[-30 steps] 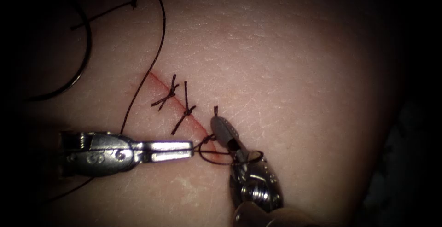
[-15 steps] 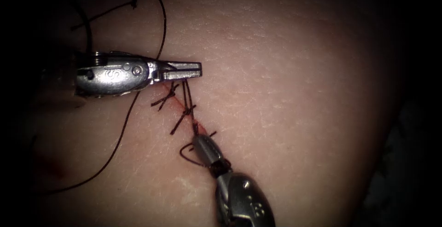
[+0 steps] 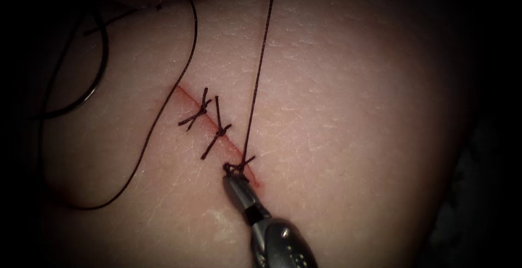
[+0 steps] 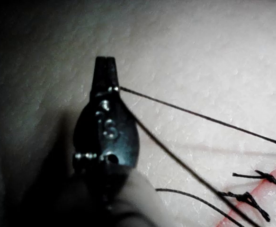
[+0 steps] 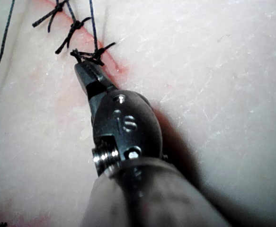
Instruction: Wound Closure
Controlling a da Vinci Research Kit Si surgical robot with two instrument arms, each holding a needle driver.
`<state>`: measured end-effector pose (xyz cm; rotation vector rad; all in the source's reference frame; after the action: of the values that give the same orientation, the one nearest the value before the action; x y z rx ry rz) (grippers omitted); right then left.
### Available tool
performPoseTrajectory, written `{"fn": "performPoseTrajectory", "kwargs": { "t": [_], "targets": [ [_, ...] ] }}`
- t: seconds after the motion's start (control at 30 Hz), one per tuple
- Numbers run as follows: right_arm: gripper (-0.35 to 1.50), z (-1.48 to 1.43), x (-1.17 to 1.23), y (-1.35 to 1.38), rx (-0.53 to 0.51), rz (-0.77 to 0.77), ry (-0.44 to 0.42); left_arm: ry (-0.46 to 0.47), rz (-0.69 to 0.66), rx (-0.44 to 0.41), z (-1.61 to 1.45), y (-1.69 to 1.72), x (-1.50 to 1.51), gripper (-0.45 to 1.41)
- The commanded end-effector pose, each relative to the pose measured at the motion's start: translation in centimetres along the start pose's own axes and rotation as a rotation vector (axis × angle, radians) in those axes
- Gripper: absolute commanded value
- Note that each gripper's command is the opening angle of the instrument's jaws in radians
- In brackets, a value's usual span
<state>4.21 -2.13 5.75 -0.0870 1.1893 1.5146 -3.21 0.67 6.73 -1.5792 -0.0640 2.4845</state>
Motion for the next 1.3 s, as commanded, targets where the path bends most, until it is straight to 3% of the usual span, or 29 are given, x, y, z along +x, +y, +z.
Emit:
{"fn": "performPoseTrajectory", "kwargs": {
  "t": [0.03,0.43,0.7,0.87,1.17,1.2,1.27,1.3],
  "targets": [
    [-0.35,0.04,-0.15,-0.05,0.007,-0.005,-0.007,-0.001,0.002,0.005,0.09,-0.02,-0.06,-0.45],
    [-0.35,-0.01,-0.33,-0.10,0.101,-0.182,-0.022,0.000,-0.005,0.054,0.43,-0.49,-0.10,-0.45],
    [-0.35,-0.02,-0.37,-0.11,0.130,-0.206,-0.022,-0.005,0.016,0.079,0.60,-0.68,-0.08,-0.45],
    [-0.35,-0.08,-0.51,-0.14,0.142,-0.216,-0.030,-0.008,0.012,0.113,0.71,-0.90,-0.07,-0.45],
    [-0.35,-0.06,-0.43,-0.17,0.134,-0.209,-0.040,0.005,0.019,0.103,0.63,-0.82,-0.06,-0.45],
    [-0.13,-0.07,-0.39,-0.18,0.139,-0.211,-0.044,0.011,0.030,0.087,0.56,-0.74,-0.05,-0.45],
    [0.61,-0.12,-0.32,-0.21,0.156,-0.175,-0.077,0.025,0.032,0.061,0.44,-0.60,-0.03,-0.45],
    [0.61,-0.16,-0.29,-0.22,0.161,-0.173,-0.090,0.030,0.027,0.053,0.40,-0.55,-0.02,-0.45]
  ]
}}
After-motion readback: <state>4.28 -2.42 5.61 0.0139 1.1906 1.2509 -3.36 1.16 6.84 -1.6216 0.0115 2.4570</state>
